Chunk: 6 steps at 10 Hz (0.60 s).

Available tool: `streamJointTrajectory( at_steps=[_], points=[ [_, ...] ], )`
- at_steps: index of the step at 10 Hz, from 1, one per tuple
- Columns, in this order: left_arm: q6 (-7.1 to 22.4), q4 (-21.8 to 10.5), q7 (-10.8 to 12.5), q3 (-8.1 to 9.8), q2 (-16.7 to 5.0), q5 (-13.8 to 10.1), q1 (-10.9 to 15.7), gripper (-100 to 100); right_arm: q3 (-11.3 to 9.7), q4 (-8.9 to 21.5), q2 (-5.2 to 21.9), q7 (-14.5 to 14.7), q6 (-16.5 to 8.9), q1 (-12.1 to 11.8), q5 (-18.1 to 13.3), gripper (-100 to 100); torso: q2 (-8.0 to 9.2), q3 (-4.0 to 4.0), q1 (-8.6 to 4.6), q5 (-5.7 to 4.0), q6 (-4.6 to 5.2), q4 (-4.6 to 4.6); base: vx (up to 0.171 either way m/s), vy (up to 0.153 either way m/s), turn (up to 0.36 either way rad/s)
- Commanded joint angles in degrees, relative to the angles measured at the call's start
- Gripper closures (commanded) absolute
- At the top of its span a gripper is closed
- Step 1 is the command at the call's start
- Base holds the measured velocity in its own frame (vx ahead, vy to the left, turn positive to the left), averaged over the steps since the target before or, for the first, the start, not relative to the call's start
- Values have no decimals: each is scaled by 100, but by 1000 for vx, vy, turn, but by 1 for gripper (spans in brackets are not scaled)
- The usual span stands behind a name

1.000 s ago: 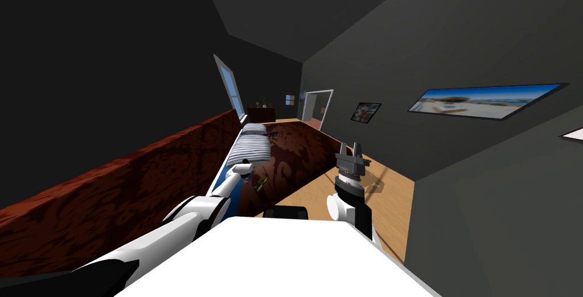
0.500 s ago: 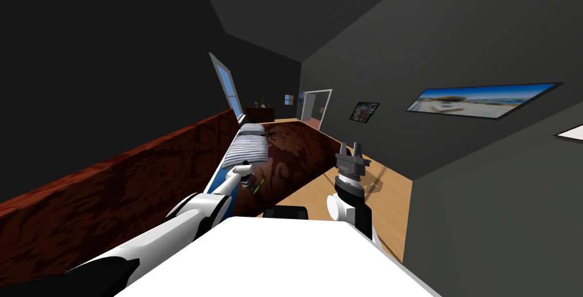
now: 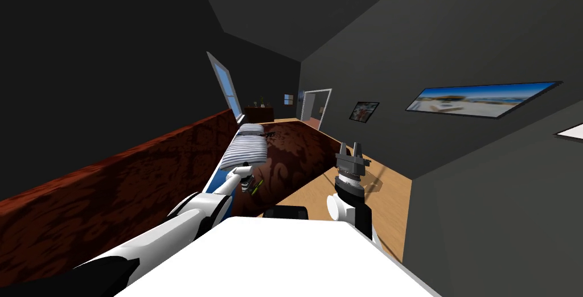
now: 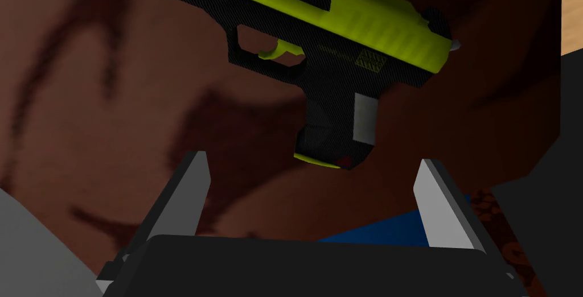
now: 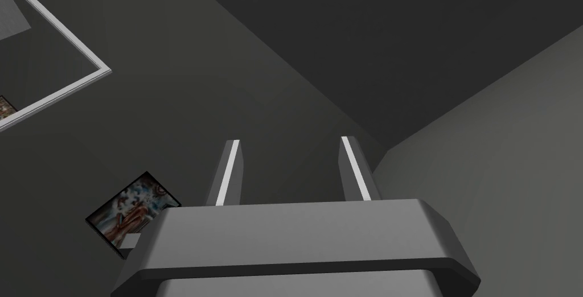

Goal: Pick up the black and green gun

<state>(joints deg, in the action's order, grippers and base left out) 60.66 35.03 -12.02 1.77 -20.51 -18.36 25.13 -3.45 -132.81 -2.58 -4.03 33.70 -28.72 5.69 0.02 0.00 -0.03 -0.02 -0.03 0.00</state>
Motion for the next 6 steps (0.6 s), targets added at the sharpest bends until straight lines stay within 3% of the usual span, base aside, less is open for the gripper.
streamJointTrajectory(
  at_steps=[1, 3, 4, 5, 6],
  points=[
    [-24, -210, -27, -18, 11, -50, 37, -100, 0, 0, 0, 0, 0, 0, 0, 0, 0, 0, 0, 0, 0, 0, 12, -19, -9],
    [-61, -318, -40, -19, 20, -59, 68, -100, 0, 0, 0, 0, 0, 0, 0, 0, -3, -2, -3, 0, 1, -1, 11, -14, -4],
    [-83, -353, -49, -20, 22, -63, 78, 0, 0, 0, 0, 0, 0, 0, 0, 0, 0, 0, 1, 0, 0, 0, 0, 0, 0],
    [-256, -524, 86, -11, 108, -4, 86, -100, 0, 0, 0, 0, 0, 0, 0, 0, 2, 1, 3, 1, 0, 1, -6, 38, -131],
    [-315, -583, 130, -8, 137, 16, 89, -100, 0, 0, 0, 0, 0, 1, 0, 0, 5, 3, 15, 3, 3, 1, 1, 69, -143]
  ],
)
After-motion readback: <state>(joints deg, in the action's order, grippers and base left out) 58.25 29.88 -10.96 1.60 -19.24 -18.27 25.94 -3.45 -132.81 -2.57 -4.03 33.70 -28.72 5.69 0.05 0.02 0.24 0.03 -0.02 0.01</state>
